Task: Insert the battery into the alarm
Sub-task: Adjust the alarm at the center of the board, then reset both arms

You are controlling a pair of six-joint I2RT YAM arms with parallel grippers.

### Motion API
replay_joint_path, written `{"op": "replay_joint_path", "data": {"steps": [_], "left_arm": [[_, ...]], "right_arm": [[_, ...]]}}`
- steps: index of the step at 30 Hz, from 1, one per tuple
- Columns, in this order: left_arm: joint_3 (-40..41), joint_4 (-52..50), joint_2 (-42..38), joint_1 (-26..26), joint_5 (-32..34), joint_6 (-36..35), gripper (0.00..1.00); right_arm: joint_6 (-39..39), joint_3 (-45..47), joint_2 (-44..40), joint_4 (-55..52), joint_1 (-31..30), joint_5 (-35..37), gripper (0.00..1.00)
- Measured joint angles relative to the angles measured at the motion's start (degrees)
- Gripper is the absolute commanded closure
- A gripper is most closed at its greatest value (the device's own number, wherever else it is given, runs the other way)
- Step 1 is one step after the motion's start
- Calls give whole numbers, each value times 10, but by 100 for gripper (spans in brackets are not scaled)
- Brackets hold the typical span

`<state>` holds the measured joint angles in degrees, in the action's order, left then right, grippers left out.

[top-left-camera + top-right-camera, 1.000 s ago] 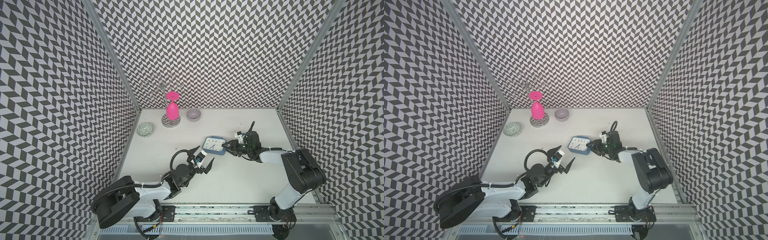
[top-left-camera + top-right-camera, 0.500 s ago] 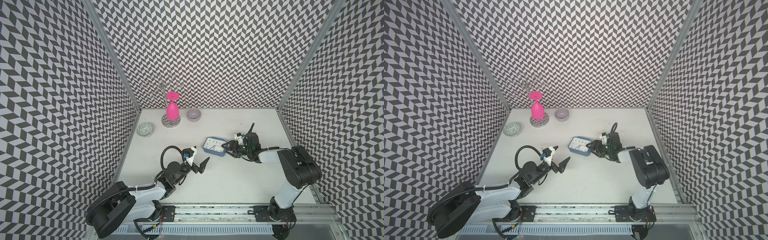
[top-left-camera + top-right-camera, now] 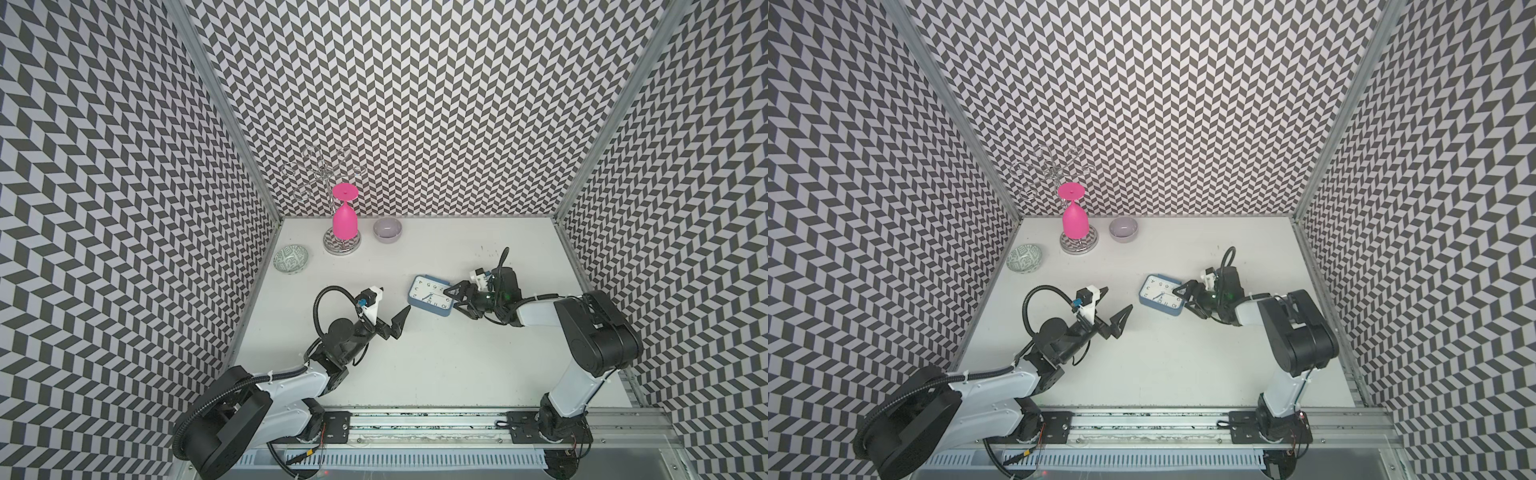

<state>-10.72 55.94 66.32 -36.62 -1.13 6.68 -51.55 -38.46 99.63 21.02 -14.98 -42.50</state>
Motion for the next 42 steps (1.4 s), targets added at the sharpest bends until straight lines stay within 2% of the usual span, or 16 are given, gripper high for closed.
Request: {"op": "replay_joint_path", "data": {"steps": [5, 9, 14, 19, 23, 28, 34, 37, 42], "left_arm": [[-10, -23, -10, 71, 14, -5, 1], [-18, -34, -28, 126, 46, -6, 1], [-28, -56, -35, 212, 88, -10, 1], [-13, -66, -61, 285, 116, -24, 1], [2, -52, -61, 312, 124, -49, 1], [3, 2, 23, 352, 100, -61, 1], [3, 76, 119, 419, 41, -31, 1], [3, 121, 160, 418, 14, -27, 1], [-11, 152, 219, 386, 16, -41, 1]], "right_arm": [[27, 7, -38, -31, 3, 31, 8], [75, 7, -90, -68, 4, 94, 3], [150, 11, -190, -70, 5, 253, 1], [245, 29, -267, -3, 5, 437, 1], [332, 84, -293, 82, 5, 572, 1], [434, 165, -275, 187, 10, 678, 1], [497, 230, -171, 365, 31, 700, 1], [505, 264, -126, 438, 59, 674, 1], [494, 259, -114, 470, 104, 629, 1]]}}
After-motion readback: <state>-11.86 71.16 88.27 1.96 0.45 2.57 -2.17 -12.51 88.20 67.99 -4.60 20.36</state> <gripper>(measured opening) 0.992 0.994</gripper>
